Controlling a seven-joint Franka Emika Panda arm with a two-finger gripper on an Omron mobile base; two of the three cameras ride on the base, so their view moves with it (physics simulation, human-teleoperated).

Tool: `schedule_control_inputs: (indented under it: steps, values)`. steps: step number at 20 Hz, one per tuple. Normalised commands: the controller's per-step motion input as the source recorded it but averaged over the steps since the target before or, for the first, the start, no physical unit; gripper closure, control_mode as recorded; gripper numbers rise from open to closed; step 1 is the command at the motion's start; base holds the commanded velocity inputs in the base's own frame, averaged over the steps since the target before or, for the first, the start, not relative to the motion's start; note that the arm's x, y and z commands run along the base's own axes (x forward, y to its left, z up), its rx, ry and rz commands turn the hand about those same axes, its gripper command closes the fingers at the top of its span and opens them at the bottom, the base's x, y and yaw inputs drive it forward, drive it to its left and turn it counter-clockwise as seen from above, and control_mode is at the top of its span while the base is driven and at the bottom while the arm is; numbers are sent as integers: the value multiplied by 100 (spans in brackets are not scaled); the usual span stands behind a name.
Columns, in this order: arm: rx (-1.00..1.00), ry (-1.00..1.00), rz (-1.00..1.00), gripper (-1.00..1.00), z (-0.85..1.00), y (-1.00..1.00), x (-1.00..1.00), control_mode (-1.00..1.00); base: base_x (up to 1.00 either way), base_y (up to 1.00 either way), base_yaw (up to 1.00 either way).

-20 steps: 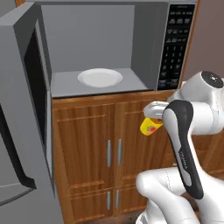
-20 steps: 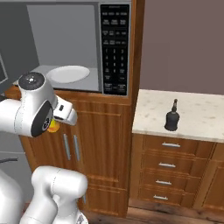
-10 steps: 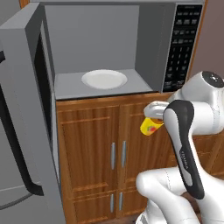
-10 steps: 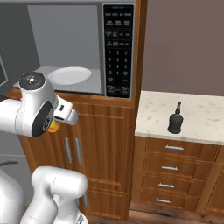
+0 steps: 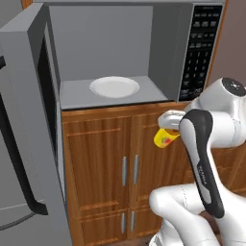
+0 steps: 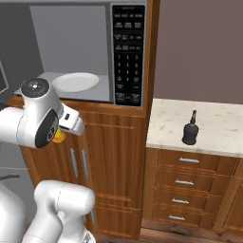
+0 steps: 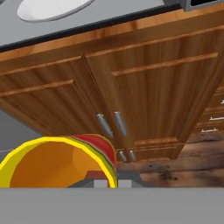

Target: Place the microwavable item in the microwave. Then, close the microwave door and press the start button.

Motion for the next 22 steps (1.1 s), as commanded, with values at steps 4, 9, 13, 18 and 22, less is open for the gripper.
schedule_control_inputs:
  steps: [4, 9, 13, 18, 22]
  values:
    - [2, 3, -21, 100, 51, 6, 59, -100, 0, 0, 0]
    - [0, 0, -26, 100, 11, 22, 47, -100, 0, 0, 0]
    - [0, 0, -28, 100, 4, 21, 49, -100, 0, 0, 0]
    - [4, -2, -27, 100, 18, 22, 69, -100, 0, 0, 0]
    - [11, -8, -15, 100, 27, 11, 68, -100, 0, 0, 0]
